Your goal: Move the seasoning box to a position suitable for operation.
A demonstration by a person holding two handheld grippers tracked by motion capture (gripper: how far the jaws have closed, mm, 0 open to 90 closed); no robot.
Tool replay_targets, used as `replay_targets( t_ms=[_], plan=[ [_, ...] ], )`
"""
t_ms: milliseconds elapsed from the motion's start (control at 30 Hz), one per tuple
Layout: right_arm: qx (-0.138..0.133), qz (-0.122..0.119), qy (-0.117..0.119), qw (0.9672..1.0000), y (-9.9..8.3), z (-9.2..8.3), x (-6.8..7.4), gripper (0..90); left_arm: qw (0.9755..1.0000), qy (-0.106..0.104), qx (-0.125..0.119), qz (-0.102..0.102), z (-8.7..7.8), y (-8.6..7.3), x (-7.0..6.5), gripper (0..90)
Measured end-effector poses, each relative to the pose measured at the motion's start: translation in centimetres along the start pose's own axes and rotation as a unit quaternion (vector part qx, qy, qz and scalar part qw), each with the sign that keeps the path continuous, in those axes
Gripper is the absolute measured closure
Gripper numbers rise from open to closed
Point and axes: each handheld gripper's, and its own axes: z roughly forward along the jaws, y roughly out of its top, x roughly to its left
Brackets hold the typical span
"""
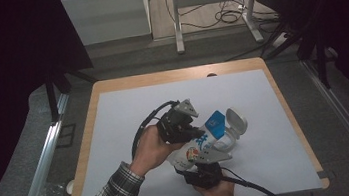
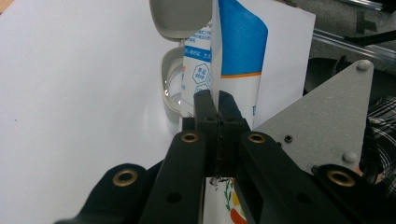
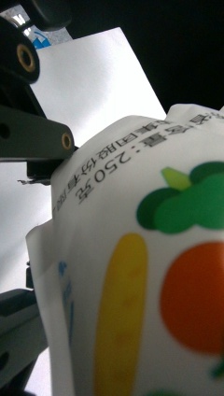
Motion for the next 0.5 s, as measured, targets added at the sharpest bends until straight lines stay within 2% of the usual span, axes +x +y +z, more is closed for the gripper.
replay_targets(
  t_ms=[500],
  plan=[
    [-0.011,0.002,0.013,0.9999,0.25,-0.06,-0.20,59.0,1.0000,0.002,0.007,0.004,0.25,0.82,-0.27,90.0]
  ],
)
